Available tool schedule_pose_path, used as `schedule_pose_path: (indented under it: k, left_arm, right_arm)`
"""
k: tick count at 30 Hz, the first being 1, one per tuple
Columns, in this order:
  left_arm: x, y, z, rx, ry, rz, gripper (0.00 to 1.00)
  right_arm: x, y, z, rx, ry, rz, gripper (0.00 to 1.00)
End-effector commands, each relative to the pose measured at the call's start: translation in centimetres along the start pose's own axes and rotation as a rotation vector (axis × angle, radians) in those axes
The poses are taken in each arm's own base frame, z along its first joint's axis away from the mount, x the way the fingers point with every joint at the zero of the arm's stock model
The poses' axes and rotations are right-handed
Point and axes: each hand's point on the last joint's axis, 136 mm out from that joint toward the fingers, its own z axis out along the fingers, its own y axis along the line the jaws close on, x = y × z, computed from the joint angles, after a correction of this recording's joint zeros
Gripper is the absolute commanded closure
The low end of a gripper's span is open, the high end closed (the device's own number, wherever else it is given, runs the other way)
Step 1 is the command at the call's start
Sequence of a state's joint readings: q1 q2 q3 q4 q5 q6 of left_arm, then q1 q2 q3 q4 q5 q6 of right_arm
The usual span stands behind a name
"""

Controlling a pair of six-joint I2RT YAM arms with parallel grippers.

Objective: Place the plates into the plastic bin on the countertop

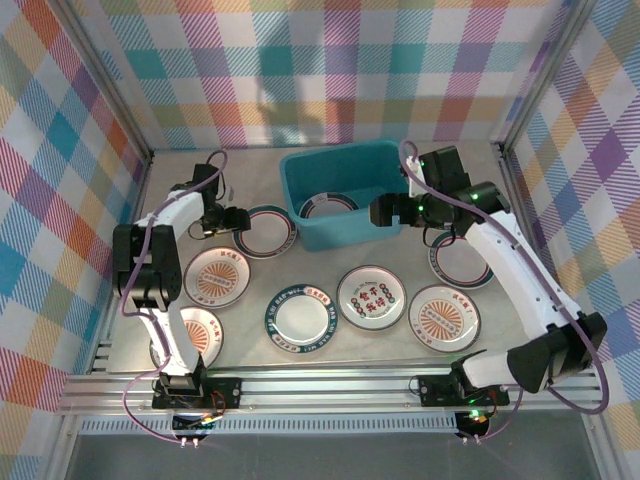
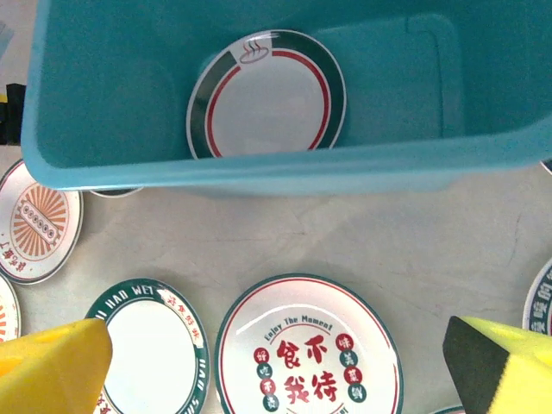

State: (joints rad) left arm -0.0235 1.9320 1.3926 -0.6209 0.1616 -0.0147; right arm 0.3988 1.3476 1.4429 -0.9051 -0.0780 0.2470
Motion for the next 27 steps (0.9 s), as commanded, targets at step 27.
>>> schedule_pose_path:
  k: [27]
  left_arm:
    - [-0.7, -0.7, 4.3, 0.088, 0.037, -0.056, 0.66]
  right_arm:
    - [0.8, -0.4, -1.9, -0.004, -0.117, 0.057, 0.07]
